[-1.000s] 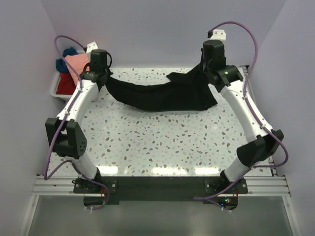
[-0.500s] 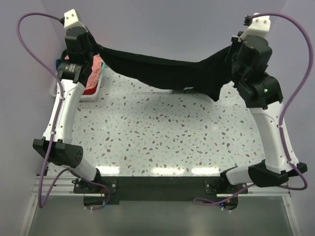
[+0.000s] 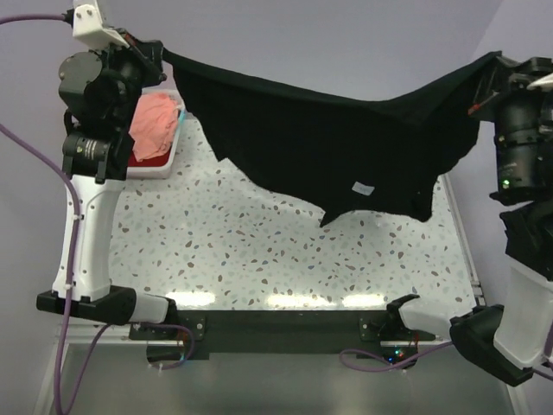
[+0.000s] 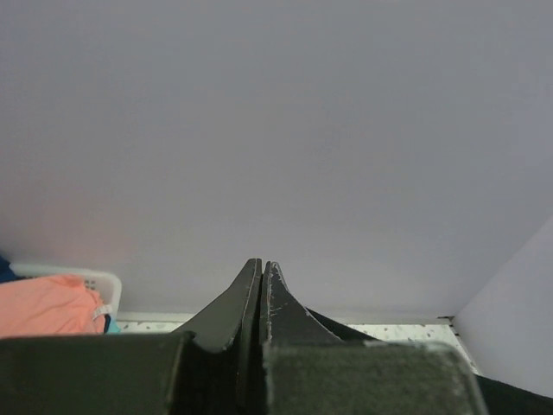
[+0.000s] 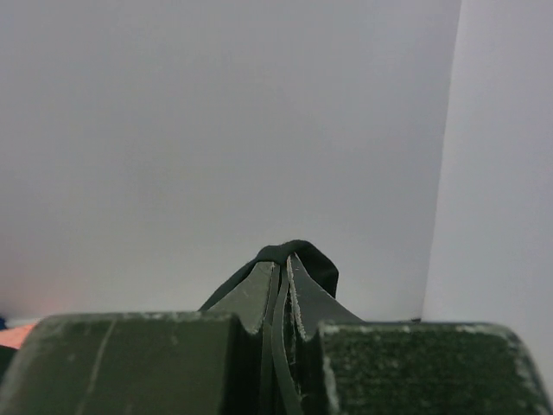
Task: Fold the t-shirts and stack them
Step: Flatten the tshirt out
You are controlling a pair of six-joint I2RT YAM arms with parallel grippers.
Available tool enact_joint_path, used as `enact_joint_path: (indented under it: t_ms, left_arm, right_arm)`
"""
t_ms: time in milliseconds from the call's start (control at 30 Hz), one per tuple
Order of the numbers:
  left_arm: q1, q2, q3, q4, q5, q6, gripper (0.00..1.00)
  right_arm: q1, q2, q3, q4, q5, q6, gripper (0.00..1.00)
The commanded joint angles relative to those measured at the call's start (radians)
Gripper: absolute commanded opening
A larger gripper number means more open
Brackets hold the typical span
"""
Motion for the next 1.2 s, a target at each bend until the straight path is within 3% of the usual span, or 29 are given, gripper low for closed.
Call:
enact_joint_path:
  t_ms: [0,200,500,900,1167]
  left_arm:
    - [-0.002,-0.081,0.011,0.109,0.123,0.067,0.0]
    - [-0.004,-0.166,-0.032,0.112,0.098,0.076,0.0]
    - [-0.004,-0.125,-0.161,0.143,-0.086,0.065,0.0]
    - [-0.005,0.075,0.032,0.125,-0.156,0.101,0.0]
    - [-0.004,0.077,0.094,0.113,-0.156,0.119,0.0]
  right_arm:
    - [-0.003,-0.031,0.095,0.084,-0.135,-0.033,0.0]
    - [-0.001,-0.074,0.05,0.13,-0.189,-0.006,0.0]
    - [-0.001,0.017,-0.112,0.222,-0.058,-0.05,0.0]
    - [-0.003,0.135,-0.048,0.259,-0.034,-0.061,0.0]
    - [-0.003,0.098,-0.014,0.233,-0.067,-0.05,0.0]
